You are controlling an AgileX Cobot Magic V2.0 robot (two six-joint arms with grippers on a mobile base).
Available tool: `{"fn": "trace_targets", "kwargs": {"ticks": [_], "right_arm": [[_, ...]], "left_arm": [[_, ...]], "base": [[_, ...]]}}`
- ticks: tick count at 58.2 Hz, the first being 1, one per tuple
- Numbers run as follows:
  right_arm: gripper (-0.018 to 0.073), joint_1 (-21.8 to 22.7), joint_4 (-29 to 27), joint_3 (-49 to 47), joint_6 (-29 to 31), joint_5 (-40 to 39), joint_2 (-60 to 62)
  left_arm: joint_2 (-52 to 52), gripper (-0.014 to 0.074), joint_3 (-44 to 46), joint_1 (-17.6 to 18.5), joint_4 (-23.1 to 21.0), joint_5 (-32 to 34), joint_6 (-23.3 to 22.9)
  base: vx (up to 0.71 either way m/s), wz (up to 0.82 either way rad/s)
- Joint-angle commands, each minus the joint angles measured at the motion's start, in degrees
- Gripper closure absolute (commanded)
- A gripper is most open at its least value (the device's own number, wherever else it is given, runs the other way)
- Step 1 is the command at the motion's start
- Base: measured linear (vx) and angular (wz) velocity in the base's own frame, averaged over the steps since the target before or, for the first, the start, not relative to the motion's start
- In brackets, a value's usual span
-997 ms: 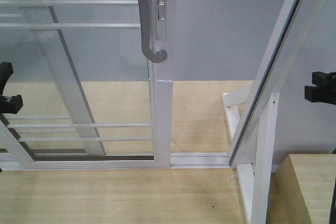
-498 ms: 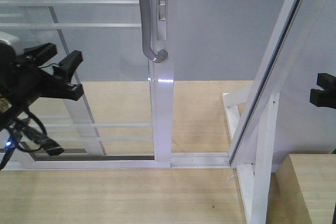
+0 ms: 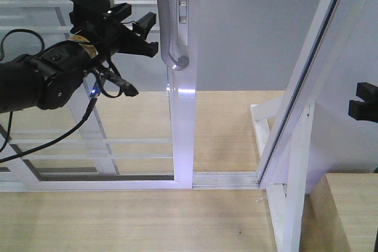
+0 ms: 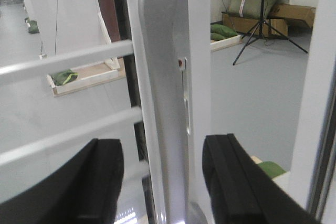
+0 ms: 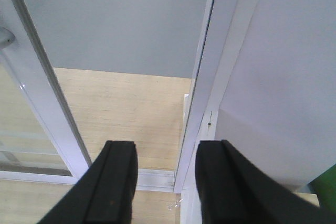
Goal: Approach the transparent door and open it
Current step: 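Reach the left gripper to the silver handle and grasp it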
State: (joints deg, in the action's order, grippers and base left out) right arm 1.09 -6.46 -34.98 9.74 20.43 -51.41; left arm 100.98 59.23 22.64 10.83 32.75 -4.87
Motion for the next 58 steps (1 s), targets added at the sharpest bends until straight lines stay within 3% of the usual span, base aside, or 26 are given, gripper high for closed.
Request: {"fn": "trace_targets", "kwargs": {"ticks": [1,30,46,58], "right_arm": [[0.0209,0.28,-0.18,-1.67,-0.08,-4.06,0.72],[0.0209,0.28,-0.18,-1.67,-0.08,-4.06,0.72],[0.0209,0.28,-0.18,-1.67,-0.08,-4.06,0.72],[0.0209,0.28,0.18,-1.67,0.04,-4.06,0.72]], "left_arm": [[0.06,0.0124,5.63,0.29,-0.62,4.7,-0.62],[12.98,0.0124,24.65,0.59,-0.62,1.69,-2.06],[14.05,0.0126,27.18,-0.07,-0.8,-2.85,-0.92],[13.88,0.0126,27.18,-0.38,-7.88,-6.03,-0.38]], "base": [[0.0,0.0],[0.0,0.0],[0.0,0.0],[0.0,0.0]]}}
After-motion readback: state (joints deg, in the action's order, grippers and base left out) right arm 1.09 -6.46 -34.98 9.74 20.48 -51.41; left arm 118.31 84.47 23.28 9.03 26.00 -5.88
